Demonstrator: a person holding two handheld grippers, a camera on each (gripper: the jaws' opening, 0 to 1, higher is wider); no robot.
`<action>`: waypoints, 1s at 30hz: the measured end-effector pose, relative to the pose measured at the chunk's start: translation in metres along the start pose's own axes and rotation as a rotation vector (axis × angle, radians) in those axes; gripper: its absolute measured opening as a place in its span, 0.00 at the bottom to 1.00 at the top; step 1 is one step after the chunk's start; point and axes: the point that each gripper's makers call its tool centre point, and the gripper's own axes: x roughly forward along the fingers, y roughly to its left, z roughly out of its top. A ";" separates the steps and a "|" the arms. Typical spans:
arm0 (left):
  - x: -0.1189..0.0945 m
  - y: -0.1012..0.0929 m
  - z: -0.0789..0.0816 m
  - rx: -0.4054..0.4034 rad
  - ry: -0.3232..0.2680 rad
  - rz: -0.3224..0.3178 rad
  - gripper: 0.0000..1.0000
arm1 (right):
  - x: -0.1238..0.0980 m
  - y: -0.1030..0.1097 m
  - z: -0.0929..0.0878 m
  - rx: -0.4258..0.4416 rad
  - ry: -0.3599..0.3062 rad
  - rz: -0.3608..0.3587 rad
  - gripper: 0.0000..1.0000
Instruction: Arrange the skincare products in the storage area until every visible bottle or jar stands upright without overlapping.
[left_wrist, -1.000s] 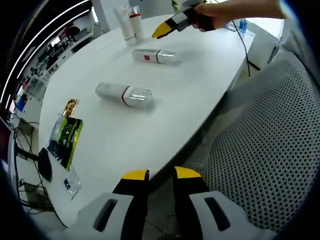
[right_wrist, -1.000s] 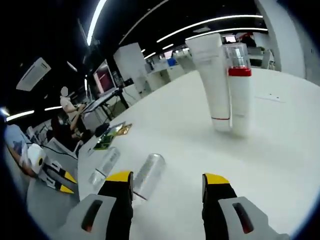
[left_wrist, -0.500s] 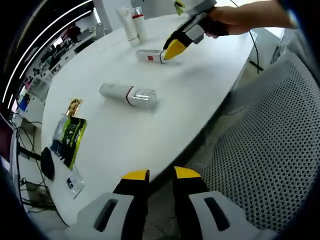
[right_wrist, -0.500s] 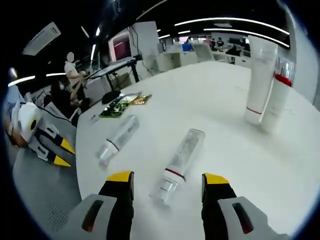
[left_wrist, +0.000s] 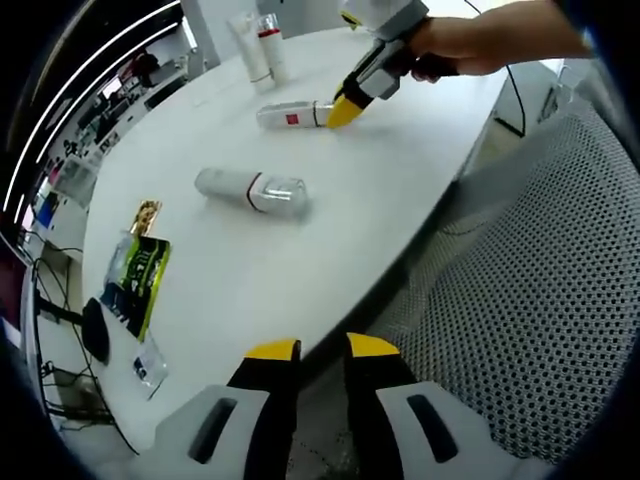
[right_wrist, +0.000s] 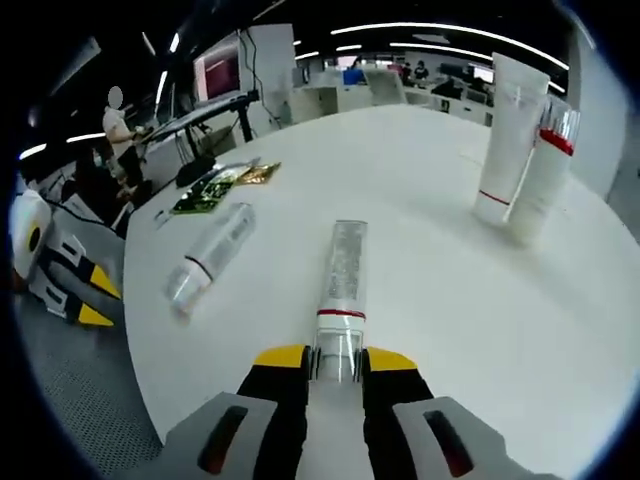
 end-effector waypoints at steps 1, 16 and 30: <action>0.000 0.000 0.001 -0.005 -0.008 -0.001 0.13 | 0.000 0.000 0.000 -0.001 0.001 -0.005 0.13; -0.005 0.005 0.018 -0.039 -0.104 0.015 0.22 | -0.025 0.014 0.007 0.009 -0.055 0.137 0.11; -0.013 0.016 0.041 -0.023 -0.238 0.078 0.42 | -0.048 0.059 0.030 -0.293 -0.107 0.305 0.11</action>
